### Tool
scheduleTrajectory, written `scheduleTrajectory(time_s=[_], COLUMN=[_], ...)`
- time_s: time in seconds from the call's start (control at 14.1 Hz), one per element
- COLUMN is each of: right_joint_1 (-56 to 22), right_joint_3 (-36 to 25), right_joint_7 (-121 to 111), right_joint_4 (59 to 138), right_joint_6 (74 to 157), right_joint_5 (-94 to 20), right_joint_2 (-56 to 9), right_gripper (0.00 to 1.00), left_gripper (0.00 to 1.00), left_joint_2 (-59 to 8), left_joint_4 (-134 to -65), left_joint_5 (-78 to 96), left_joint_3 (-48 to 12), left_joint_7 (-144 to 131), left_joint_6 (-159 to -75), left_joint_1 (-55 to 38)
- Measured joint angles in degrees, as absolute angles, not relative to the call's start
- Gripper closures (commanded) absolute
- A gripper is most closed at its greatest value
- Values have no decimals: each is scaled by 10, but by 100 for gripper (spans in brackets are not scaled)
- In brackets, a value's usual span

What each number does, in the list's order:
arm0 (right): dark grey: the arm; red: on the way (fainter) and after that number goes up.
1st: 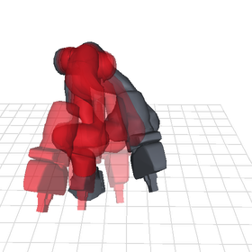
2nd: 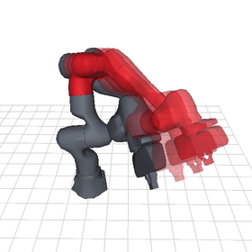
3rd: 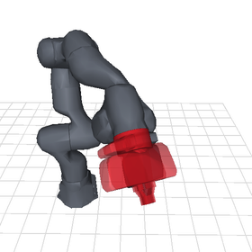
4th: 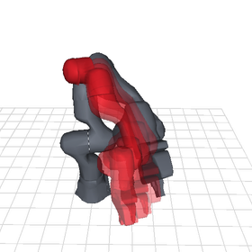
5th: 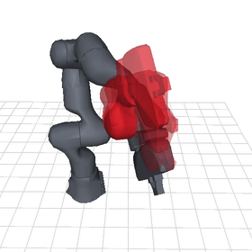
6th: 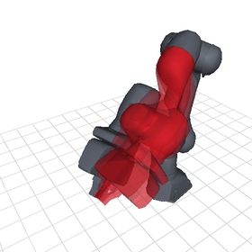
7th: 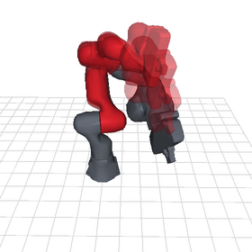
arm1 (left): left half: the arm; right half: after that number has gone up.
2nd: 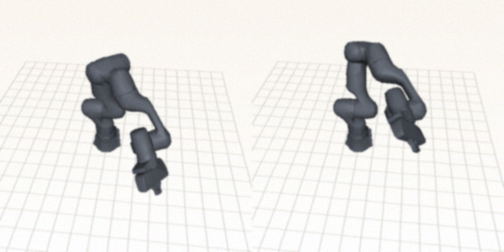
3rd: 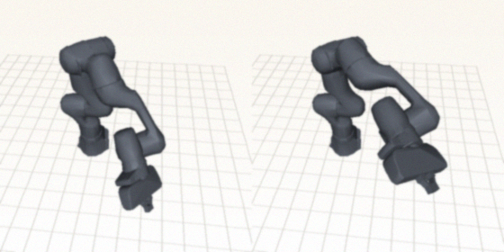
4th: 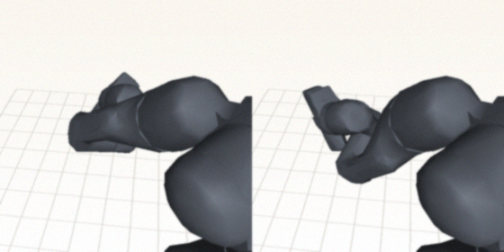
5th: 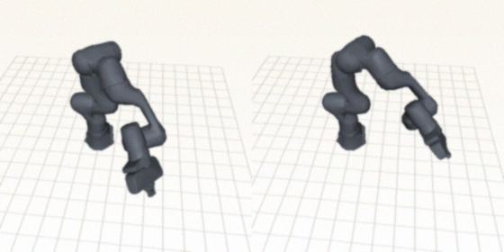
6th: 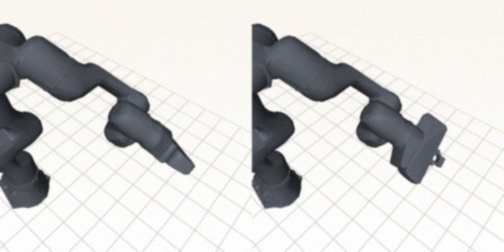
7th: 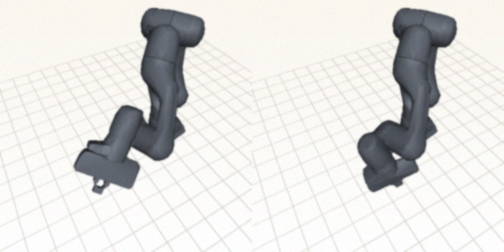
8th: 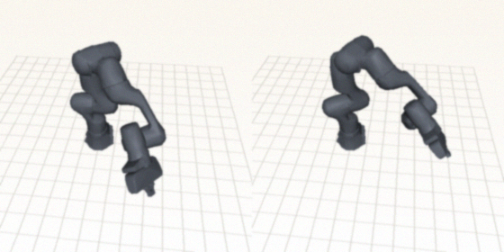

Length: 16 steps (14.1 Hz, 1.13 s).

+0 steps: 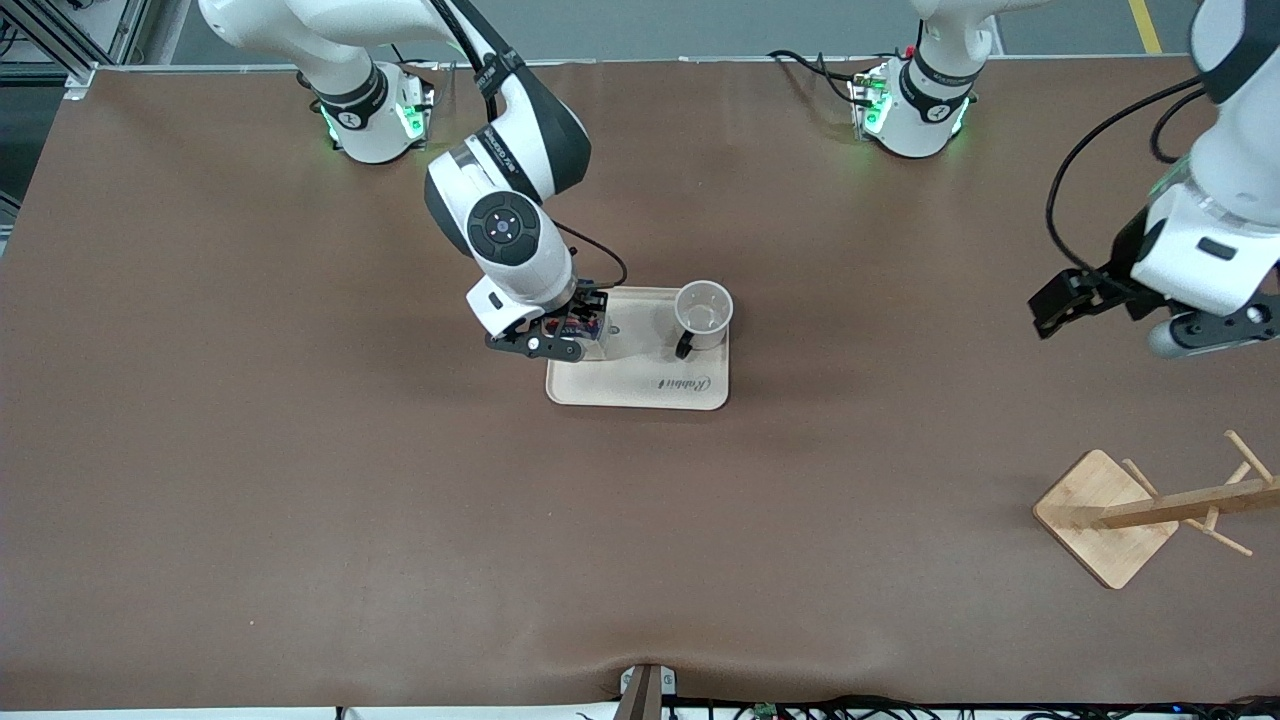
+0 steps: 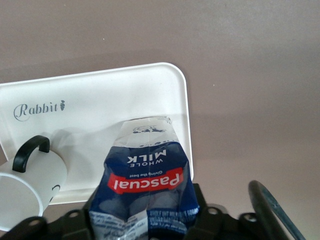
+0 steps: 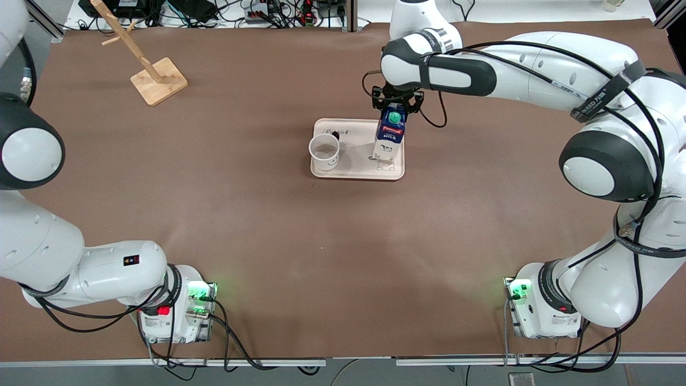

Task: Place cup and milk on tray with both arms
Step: 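Set the milk carton on the tray beside the mug and open the right gripper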

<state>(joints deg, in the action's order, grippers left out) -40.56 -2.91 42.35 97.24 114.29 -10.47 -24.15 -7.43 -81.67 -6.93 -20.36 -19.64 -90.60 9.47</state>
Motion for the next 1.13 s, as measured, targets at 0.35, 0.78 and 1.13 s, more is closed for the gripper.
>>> scheduleTrajectory(time_s=[0.35,0.78,1.13], right_joint_1=[-422,-422,-419], right_joint_3=[-29,-35,-41], right_joint_7=[436,462,475], right_joint_4=[972,965,900], right_joint_6=[1171,1170,1108], right_joint_5=[-105,-105,-105], right_joint_2=[-257,-258,-252], right_gripper=[0,0,0], left_gripper=[0,0,0], left_joint_2=[-44,-18,-7], left_joint_4=[-819,-829,-846], left_joint_5=[-36,-35,-27], left_joint_3=[-94,-60,-48], left_joint_7=[-93,-84,-83], left_joint_6=[-889,-862,-862], left_joint_1=[53,14,-2])
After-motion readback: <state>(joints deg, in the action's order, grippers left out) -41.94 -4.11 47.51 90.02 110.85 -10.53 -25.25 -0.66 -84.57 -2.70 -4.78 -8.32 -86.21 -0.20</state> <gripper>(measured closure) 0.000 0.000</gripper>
